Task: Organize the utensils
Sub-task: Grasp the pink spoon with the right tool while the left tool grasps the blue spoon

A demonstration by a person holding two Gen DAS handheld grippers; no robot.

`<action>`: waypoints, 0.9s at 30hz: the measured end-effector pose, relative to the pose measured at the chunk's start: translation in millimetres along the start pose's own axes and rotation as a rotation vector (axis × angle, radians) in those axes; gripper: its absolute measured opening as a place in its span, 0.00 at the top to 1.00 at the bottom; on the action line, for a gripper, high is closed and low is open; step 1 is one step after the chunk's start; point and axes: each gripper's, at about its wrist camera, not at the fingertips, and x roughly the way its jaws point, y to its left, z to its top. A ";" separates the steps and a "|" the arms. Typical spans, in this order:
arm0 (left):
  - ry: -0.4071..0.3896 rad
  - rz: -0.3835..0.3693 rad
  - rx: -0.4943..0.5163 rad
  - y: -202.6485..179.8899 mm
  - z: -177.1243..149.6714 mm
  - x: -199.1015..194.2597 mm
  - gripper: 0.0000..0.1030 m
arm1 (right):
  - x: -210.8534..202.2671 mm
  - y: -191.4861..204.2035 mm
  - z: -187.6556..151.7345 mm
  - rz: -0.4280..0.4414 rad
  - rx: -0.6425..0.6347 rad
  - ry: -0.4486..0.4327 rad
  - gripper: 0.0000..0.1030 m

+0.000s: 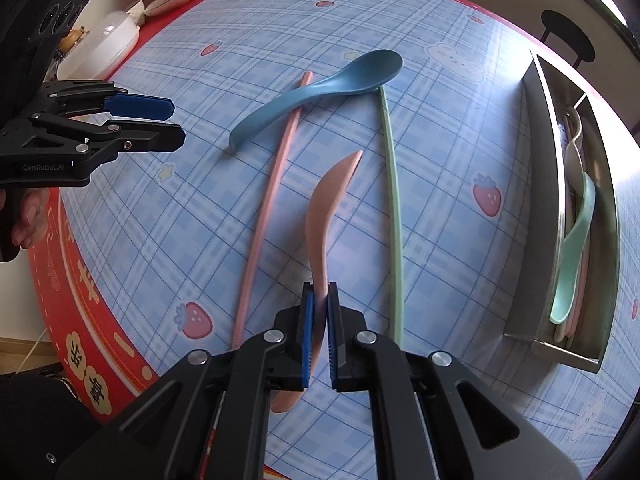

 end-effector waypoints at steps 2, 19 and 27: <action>0.004 -0.017 -0.010 -1.6 5.9 5.5 0.54 | -1.4 -7.3 -3.2 -0.001 0.030 -0.003 0.94; -0.008 -0.214 -0.219 -2.8 72.0 45.4 0.81 | -6.7 -26.4 -14.9 0.003 0.080 -0.022 0.94; 0.035 -0.242 -0.195 -10.9 67.5 57.2 0.85 | -7.5 -28.8 -16.7 0.012 0.084 -0.028 0.94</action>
